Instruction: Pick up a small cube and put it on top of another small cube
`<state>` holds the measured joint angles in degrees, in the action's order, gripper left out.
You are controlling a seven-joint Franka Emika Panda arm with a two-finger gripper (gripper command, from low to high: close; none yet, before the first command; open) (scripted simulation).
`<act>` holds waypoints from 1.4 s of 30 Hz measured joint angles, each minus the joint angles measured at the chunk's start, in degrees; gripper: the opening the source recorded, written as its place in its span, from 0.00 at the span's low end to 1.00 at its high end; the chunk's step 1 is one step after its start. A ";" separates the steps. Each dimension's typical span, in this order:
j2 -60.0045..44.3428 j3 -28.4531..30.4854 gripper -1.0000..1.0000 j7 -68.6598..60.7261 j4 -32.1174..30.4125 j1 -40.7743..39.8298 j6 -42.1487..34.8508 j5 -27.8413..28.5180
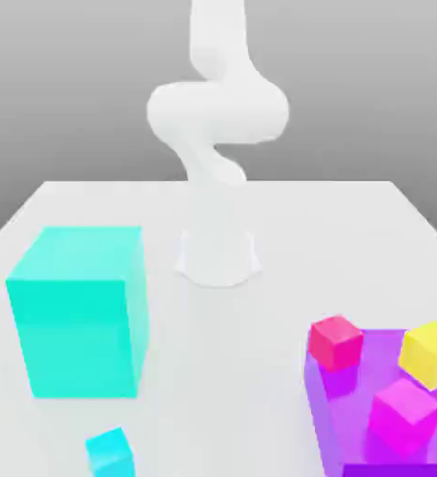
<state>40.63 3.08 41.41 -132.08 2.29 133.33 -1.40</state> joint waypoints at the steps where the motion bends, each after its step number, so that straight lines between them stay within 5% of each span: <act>1: -2.24 1.29 0.50 -2.00 -0.13 0.91 0.66 -0.72; 16: -33.69 14.37 0.50 -31.80 -1.82 7.99 9.74 -13.69; 23: -47.64 15.00 0.50 -43.56 -2.77 5.77 14.42 -16.72; 29: -58.13 16.05 0.50 -49.57 -3.94 3.80 19.41 -13.62; 33: -66.31 12.30 0.50 -53.16 -2.43 0.38 25.23 -16.73; 34: -68.29 11.14 0.00 -54.07 -1.96 -0.56 26.66 -17.88; 42: -67.26 11.75 0.00 -53.58 -2.23 -0.10 25.85 -17.18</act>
<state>-26.63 14.83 -12.17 -134.30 2.19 159.18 -18.59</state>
